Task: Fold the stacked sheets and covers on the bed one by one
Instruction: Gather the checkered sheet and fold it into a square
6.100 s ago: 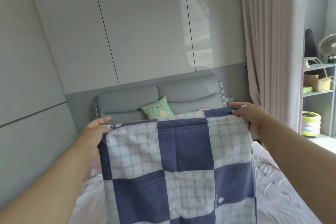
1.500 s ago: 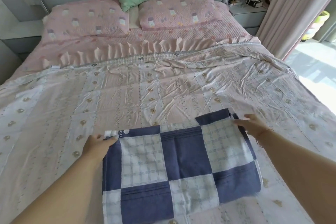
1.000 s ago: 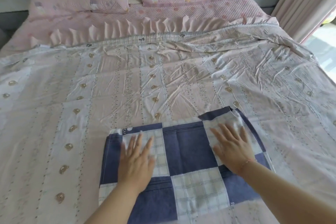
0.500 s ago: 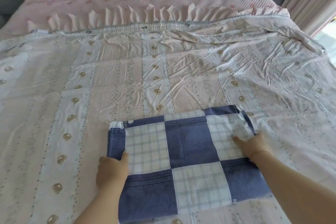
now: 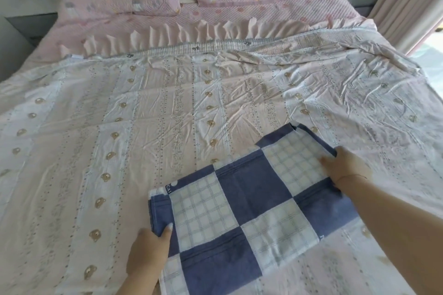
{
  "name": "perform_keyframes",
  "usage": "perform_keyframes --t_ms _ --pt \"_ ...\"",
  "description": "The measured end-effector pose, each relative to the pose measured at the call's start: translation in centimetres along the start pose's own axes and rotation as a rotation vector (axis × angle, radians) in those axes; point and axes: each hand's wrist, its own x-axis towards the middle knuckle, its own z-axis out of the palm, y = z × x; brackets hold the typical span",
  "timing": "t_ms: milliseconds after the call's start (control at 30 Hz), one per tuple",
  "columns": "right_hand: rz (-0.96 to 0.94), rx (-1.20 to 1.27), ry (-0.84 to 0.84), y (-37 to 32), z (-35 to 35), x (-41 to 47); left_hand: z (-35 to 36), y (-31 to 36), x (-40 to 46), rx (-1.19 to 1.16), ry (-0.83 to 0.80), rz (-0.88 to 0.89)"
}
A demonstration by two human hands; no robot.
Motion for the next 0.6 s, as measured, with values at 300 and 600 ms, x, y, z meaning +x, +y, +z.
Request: perform_keyframes --t_ms 300,600 --pt "-0.278 0.014 -0.174 -3.7 7.7 -15.9 2.1 14.5 -1.9 0.587 -0.093 1.008" --pt "0.621 0.604 0.12 1.2 13.3 -20.3 6.4 19.8 3.0 0.675 -0.096 0.799"
